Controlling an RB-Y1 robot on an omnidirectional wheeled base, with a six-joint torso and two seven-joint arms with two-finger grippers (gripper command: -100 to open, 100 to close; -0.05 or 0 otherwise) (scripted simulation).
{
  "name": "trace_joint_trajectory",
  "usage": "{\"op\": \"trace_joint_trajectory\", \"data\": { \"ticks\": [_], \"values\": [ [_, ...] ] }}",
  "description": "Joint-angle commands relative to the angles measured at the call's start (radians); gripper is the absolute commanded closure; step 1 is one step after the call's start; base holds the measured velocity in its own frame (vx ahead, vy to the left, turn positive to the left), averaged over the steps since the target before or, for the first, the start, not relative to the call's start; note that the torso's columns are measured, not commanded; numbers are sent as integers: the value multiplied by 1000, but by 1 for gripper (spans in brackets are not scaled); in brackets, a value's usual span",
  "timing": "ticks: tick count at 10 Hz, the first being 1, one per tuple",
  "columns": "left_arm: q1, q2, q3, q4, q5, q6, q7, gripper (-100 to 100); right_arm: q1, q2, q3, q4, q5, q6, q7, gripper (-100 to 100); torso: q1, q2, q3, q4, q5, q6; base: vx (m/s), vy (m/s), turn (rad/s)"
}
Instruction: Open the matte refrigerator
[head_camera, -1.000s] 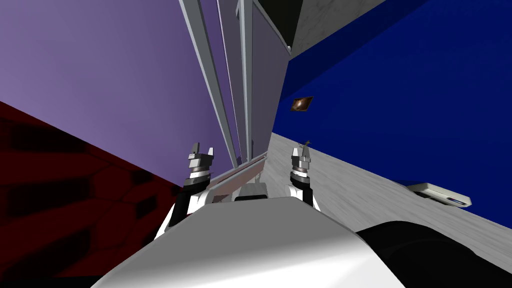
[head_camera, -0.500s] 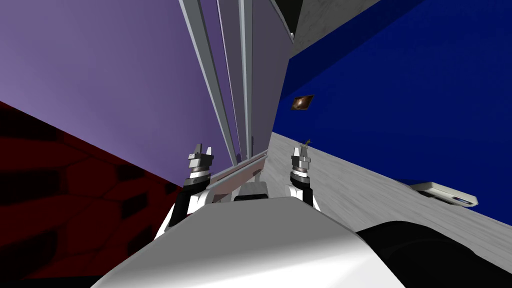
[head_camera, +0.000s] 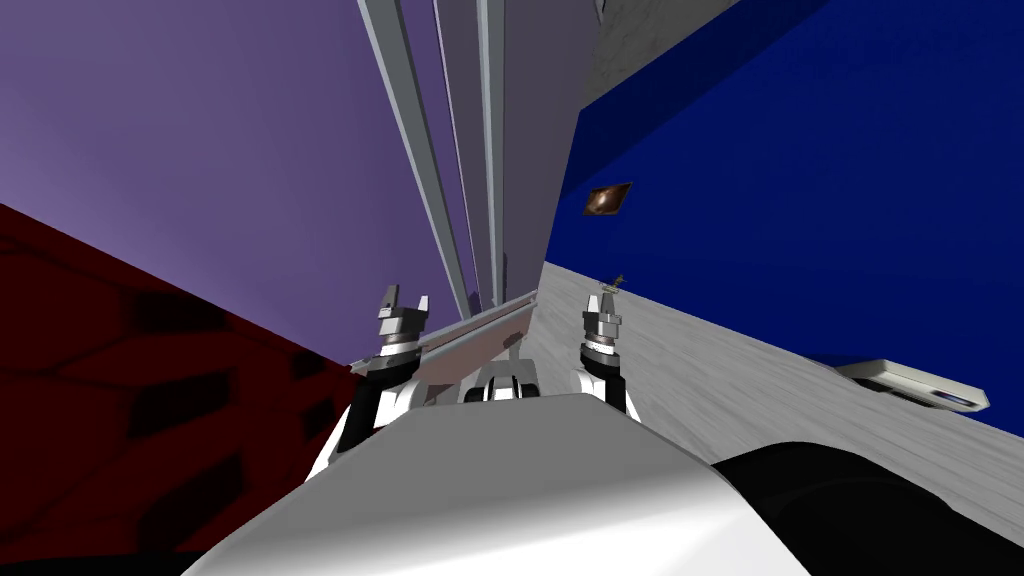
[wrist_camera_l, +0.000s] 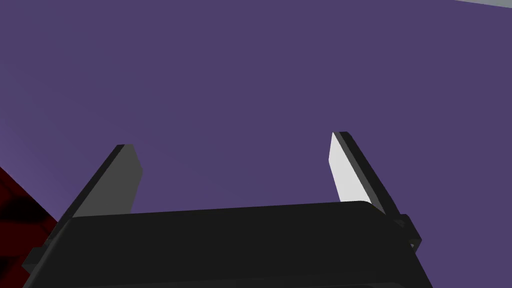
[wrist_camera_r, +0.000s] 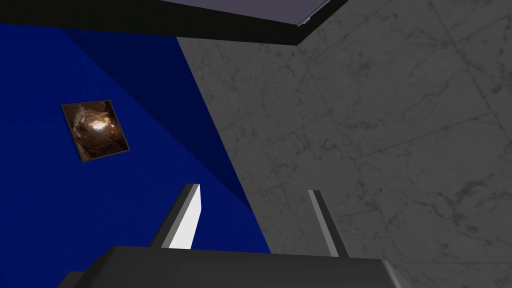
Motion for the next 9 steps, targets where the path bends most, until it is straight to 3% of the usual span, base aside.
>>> {"op": "trace_joint_trajectory", "data": {
  "ticks": [1, 9],
  "values": [
    [-9, 61, -9, 50, 17, -33, 22, -100, 0, 0, 0, 0, 0, 0, 0, 0, -1, 9, -20, 10, 0, 0, 35, -56, -20],
    [-51, 127, -38, 237, 85, -154, 109, -100, 0, 0, 0, 0, 0, 0, 0, 0, -2, 10, -27, 12, 0, 3, 40, -70, -10]
  ]
}}
